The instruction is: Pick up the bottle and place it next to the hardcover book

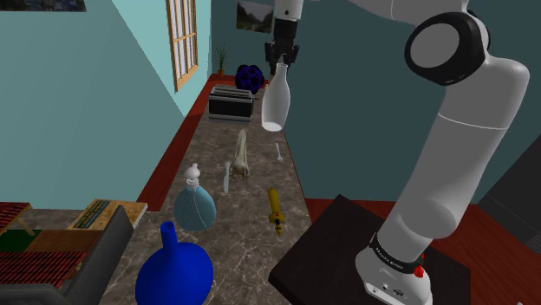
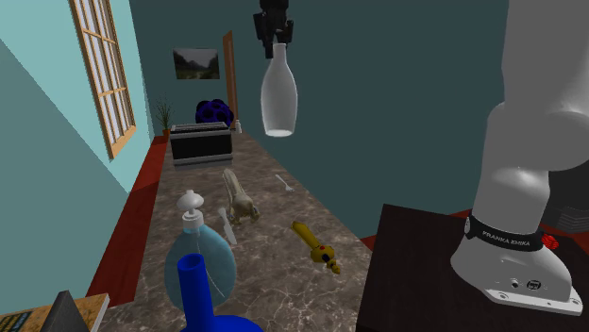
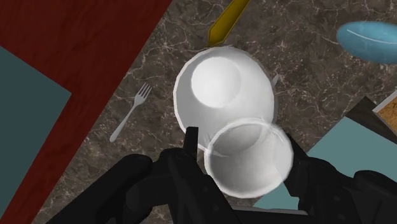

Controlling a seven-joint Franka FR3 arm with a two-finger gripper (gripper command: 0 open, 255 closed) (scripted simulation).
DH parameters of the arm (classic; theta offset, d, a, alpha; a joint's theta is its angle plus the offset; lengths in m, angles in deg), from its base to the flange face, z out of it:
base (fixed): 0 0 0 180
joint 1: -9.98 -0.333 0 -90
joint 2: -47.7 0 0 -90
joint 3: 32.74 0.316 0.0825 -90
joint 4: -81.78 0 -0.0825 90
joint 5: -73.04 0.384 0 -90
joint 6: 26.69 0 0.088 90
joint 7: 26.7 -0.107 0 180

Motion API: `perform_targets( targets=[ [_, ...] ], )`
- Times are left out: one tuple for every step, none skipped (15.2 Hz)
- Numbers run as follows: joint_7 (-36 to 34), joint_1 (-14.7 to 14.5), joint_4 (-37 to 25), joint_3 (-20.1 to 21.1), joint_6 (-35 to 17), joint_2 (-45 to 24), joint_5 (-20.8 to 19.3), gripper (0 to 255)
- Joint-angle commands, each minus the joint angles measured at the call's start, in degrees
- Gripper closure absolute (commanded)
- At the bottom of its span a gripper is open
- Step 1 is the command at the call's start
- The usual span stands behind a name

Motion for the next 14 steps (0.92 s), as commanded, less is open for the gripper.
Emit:
perform_targets(
  targets=[
    [-2.6, -1.5, 2.9, 1.1, -1.7, 1.2, -0.3, 255],
    [-3.9, -2.2, 4.0, 1.7, -2.6, 1.5, -0.3, 255],
    [-5.1, -2.9, 5.1, 2.2, -3.4, 1.8, -0.4, 255],
    [-6.4, -3.6, 6.1, 2.8, -4.2, 2.0, -0.5, 255],
    [-7.6, -4.3, 7.0, 3.4, -5.0, 2.1, -0.5, 255],
    [-8.9, -5.0, 7.8, 3.9, -5.7, 2.2, -0.6, 255],
    [-10.1, -5.7, 8.6, 4.5, -6.5, 2.2, -0.6, 255],
    [-11.3, -6.3, 9.2, 5.1, -7.2, 2.1, -0.6, 255],
    [-12.5, -7.0, 9.8, 5.6, -7.9, 2.0, -0.7, 255],
    [-13.8, -7.6, 10.3, 6.2, -8.6, 1.8, -0.7, 255],
    [-15.0, -8.3, 10.7, 6.7, -9.2, 1.6, -0.7, 255],
    [-16.2, -9.0, 11.0, 7.2, -9.9, 1.2, -0.7, 255],
    [-17.3, -9.6, 11.3, 7.8, -10.5, 0.9, -0.8, 255],
    [-18.5, -10.3, 11.5, 8.3, -11.1, 0.4, -0.8, 255]
  ],
)
